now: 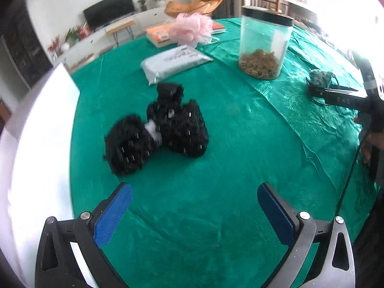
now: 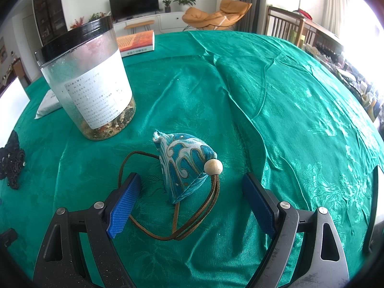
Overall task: Organize soft objects
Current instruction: 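Grasp the black beaded bag with left tool while right tool grasps the teal pouch, then carry both items into the white box and open both tools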
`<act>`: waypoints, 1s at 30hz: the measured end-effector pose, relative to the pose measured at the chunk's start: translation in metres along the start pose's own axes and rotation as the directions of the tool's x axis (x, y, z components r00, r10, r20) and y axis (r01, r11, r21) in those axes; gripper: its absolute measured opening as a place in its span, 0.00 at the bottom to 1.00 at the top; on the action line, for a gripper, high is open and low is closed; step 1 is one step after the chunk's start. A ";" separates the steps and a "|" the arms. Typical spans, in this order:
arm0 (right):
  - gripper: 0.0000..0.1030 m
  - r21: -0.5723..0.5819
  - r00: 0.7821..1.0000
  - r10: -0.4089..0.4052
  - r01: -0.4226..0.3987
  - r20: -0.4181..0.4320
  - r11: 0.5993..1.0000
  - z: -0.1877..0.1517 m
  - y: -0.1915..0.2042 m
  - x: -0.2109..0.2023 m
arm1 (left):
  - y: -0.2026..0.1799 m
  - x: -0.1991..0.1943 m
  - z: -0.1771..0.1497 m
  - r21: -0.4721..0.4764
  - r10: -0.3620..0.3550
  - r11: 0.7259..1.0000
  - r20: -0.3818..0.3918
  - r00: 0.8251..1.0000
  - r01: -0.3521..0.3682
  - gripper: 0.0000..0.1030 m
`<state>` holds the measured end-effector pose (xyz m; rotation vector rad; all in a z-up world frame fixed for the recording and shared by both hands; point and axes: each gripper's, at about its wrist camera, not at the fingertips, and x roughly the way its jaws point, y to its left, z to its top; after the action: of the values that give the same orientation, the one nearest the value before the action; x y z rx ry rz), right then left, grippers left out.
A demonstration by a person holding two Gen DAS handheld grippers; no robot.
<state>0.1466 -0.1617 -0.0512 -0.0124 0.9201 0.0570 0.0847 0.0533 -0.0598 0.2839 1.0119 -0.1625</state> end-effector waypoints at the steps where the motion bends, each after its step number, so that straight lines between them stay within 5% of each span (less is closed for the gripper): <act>1: 0.85 0.000 1.000 0.000 0.000 0.000 1.000 0.000 0.000 0.000 | -0.004 -0.003 0.011 0.081 0.047 0.996 0.001 0.999 -0.047 1.00; 5: 0.85 0.001 1.000 0.002 -0.002 0.000 1.000 0.000 0.000 0.000 | 0.003 0.024 0.045 0.256 0.123 0.961 -0.074 0.990 -0.101 1.00; 8: 0.86 0.012 1.000 0.030 -0.030 0.006 0.999 -0.001 -0.002 -0.002 | 0.019 0.058 0.052 0.261 0.119 0.963 -0.165 0.979 -0.073 1.00; 13: 0.85 0.130 0.954 0.297 -0.289 -0.045 0.948 0.012 -0.046 -0.006 | 0.030 0.073 0.061 0.213 0.036 0.977 -0.174 0.984 0.002 1.00; 15: 0.85 0.146 0.951 0.292 -0.276 -0.104 0.950 0.025 -0.053 -0.002 | 0.034 0.078 0.067 0.190 0.014 0.981 -0.186 0.983 0.022 1.00; 18: 0.85 0.048 0.935 0.283 -0.280 -0.213 0.959 0.038 -0.031 0.004 | 0.043 0.081 0.068 0.130 -0.005 0.991 -0.210 0.978 0.033 0.97; 21: 0.78 -0.093 0.948 0.207 -0.235 -0.240 0.968 0.036 -0.003 0.002 | 0.051 0.074 0.068 0.076 0.003 0.997 -0.166 0.986 0.010 0.52; 22: 0.32 -0.112 0.961 0.153 -0.182 -0.229 0.977 0.036 0.000 0.001 | 0.058 0.073 0.070 0.029 -0.017 0.999 -0.158 0.987 0.022 0.50; 26: 0.30 -0.019 0.980 0.100 -0.105 -0.171 0.994 0.056 -0.019 0.004 | 0.095 0.060 0.077 -0.245 -0.174 0.958 -0.071 0.982 0.152 0.49; 30: 0.30 -0.023 0.995 0.076 -0.078 -0.071 0.997 0.105 -0.022 -0.021 | 0.114 0.028 0.081 -0.379 -0.249 0.892 0.042 0.968 0.246 0.49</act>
<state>0.2187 -0.1805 0.0292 -0.0028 0.9895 0.1410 0.1955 0.1362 -0.0253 -0.2039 1.0627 -0.1906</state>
